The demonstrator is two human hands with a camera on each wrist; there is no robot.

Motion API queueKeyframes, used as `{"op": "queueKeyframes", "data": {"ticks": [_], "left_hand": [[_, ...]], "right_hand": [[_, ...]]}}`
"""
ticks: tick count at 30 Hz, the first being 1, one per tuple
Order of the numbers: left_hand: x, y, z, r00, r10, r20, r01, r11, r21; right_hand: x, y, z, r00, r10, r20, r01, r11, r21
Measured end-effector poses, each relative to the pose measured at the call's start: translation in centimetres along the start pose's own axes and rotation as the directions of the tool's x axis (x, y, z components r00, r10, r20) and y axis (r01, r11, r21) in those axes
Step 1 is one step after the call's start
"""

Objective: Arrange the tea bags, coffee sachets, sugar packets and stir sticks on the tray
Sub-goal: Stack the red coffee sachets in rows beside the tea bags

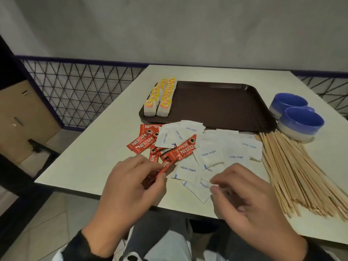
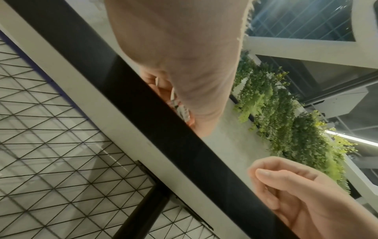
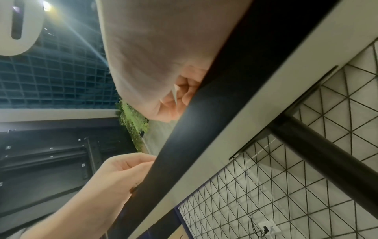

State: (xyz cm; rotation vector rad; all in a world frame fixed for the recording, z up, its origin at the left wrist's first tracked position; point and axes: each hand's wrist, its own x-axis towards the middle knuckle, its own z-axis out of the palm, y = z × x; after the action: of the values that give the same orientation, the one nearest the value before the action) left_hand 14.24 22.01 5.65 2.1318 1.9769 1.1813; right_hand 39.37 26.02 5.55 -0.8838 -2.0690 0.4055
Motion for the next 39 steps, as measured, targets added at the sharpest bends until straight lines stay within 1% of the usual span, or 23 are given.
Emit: {"op": "queueKeyframes", "data": {"ticks": [2,3,4,5,6,7,8,10,11,12,14,15,17,19,21,25,27,31,32,34,35,37,39], "left_hand": [[0.1,0.8,0.0,0.991,0.119,-0.06,-0.117,0.993,0.029],[0.1,1.4,0.2,0.978,0.195,-0.078,-0.192,0.981,0.041],[0.2,2.1,0.5,0.959,0.271,-0.086,-0.267,0.962,0.048],[0.3,2.7,1.0,0.936,0.342,-0.081,-0.339,0.94,0.051],[0.5,3.3,1.5,0.914,0.401,-0.066,-0.398,0.916,0.057],[0.6,3.9,2.0,0.895,0.443,-0.043,-0.44,0.895,0.067],[0.7,4.3,2.5,0.882,0.472,-0.022,-0.469,0.88,0.077],[1.0,4.6,2.9,0.874,0.486,0.004,-0.484,0.871,0.077],[1.1,4.5,2.9,0.885,0.465,0.012,-0.464,0.883,0.069],[1.1,4.1,2.8,0.906,0.422,0.014,-0.422,0.904,0.061],[1.2,2.9,2.1,0.959,0.282,0.003,-0.282,0.958,0.052],[1.2,2.2,1.7,0.98,0.201,0.003,-0.201,0.977,0.07],[1.3,1.4,1.0,0.997,0.051,0.053,-0.06,0.981,0.185],[1.3,1.2,0.8,0.987,-0.076,0.139,0.028,0.949,0.315],[1.2,1.3,0.9,0.977,-0.138,0.162,0.075,0.936,0.343],[0.9,1.0,0.9,0.978,-0.157,0.138,0.11,0.948,0.298],[0.8,0.9,0.5,0.982,-0.139,0.129,0.098,0.955,0.282],[0.5,0.6,-0.3,0.994,-0.024,0.109,-0.009,0.956,0.293],[0.4,0.4,-0.5,0.996,0.005,0.094,-0.034,0.952,0.304],[0.0,0.2,-0.9,0.999,0.043,0.032,-0.051,0.949,0.312],[-0.1,0.1,-1.1,0.999,0.044,-0.017,-0.037,0.954,0.299],[-0.3,0.5,-1.4,0.99,0.031,-0.139,-0.002,0.98,0.2],[-0.3,1.3,-1.0,0.975,0.044,-0.218,-0.033,0.998,0.051]], "right_hand": [[0.1,-0.1,-0.3,0.997,0.076,-0.024,-0.074,0.994,0.083],[0.2,-0.2,-0.5,0.989,0.144,-0.038,-0.136,0.977,0.162],[0.4,-0.3,-0.6,0.974,0.225,-0.039,-0.206,0.941,0.269],[0.5,-0.5,-0.8,0.952,0.307,-0.009,-0.279,0.879,0.387],[0.8,-0.6,-1.0,0.924,0.38,0.047,-0.352,0.795,0.494],[1.0,-0.6,-1.1,0.893,0.439,0.103,-0.416,0.712,0.566],[1.2,-0.6,-1.1,0.865,0.48,0.144,-0.461,0.65,0.604],[1.3,-0.3,-0.9,0.833,0.524,0.178,-0.501,0.578,0.644],[1.3,0.0,-0.8,0.826,0.536,0.175,-0.5,0.552,0.667],[1.2,0.2,-0.7,0.821,0.546,0.164,-0.492,0.532,0.689],[1.2,0.7,-0.9,0.811,0.572,0.126,-0.471,0.508,0.721],[1.2,0.9,-1.0,0.803,0.587,0.101,-0.458,0.5,0.735],[1.3,1.1,-1.2,0.79,0.61,0.056,-0.434,0.493,0.754],[1.3,1.2,-1.2,0.784,0.621,0.026,-0.419,0.497,0.76],[1.1,1.3,-1.2,0.785,0.62,0.007,-0.406,0.505,0.762],[0.8,1.5,-1.2,0.793,0.609,0.026,-0.422,0.518,0.744],[0.8,1.4,-1.3,0.793,0.608,0.039,-0.429,0.513,0.743],[0.8,1.3,-1.3,0.815,0.579,0.026,-0.408,0.542,0.734],[0.8,1.3,-1.2,0.823,0.568,0.017,-0.404,0.564,0.721],[0.7,1.5,-0.9,0.846,0.533,0.0,-0.384,0.611,0.692],[0.7,1.6,-0.8,0.859,0.512,-0.005,-0.371,0.63,0.683],[0.9,1.6,-0.6,0.879,0.477,-0.009,-0.347,0.652,0.674],[0.8,1.7,-0.4,0.892,0.452,0.005,-0.333,0.65,0.683]]}}
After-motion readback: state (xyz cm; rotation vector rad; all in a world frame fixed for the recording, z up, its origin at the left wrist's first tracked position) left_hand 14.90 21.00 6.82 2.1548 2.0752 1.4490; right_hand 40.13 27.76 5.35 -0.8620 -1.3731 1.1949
